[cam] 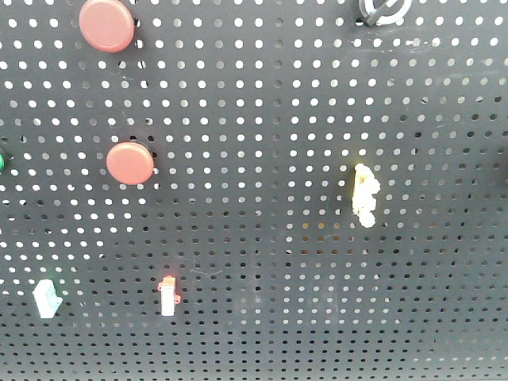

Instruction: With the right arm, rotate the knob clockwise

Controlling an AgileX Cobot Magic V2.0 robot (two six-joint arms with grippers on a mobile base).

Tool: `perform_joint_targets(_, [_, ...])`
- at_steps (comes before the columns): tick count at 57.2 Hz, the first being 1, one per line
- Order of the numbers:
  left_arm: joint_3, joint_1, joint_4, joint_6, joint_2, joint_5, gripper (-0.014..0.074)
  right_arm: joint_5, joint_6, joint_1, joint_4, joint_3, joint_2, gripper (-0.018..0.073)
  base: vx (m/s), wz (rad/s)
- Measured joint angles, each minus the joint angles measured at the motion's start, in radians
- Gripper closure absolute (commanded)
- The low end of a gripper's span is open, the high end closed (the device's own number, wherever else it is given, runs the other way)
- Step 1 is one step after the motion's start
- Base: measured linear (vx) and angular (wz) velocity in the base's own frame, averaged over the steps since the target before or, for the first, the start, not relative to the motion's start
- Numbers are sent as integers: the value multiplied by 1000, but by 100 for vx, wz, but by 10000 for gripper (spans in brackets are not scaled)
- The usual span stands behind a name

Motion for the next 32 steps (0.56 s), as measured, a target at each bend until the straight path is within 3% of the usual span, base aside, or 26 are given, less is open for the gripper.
perform_joint_targets(32, [0,0,0,0,0,0,603,0,-1,0,2,0,0,570,0,0])
